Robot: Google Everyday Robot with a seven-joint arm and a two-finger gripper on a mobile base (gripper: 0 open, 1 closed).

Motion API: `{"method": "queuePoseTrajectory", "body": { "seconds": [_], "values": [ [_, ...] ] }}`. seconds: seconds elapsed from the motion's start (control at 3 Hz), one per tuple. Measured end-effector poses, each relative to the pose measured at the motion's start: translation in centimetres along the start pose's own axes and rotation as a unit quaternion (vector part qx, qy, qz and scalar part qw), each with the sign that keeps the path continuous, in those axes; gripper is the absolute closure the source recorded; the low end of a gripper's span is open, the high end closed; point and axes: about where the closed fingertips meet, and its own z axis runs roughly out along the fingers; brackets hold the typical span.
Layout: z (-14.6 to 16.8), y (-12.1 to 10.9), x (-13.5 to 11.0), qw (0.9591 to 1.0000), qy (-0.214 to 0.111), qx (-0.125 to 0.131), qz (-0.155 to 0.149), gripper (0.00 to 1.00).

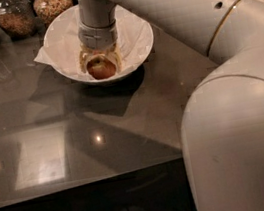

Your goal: Pick apple from white bowl

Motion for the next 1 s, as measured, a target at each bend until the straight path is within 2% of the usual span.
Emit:
{"method": "queuePoseTrajectory", "body": {
  "seconds": [0.33, 0.67, 1.0],
  "values": [
    [-2.0, -0.5, 0.5, 0.9999, 0.015, 0.005, 0.000, 1.00],
    [-4.3, -0.7, 1.3, 0.9995, 0.022, 0.019, 0.011, 1.00],
    [-7.0, -0.4, 2.3, 0.9978, 0.011, 0.049, 0.042, 1.00]
  ]
}}
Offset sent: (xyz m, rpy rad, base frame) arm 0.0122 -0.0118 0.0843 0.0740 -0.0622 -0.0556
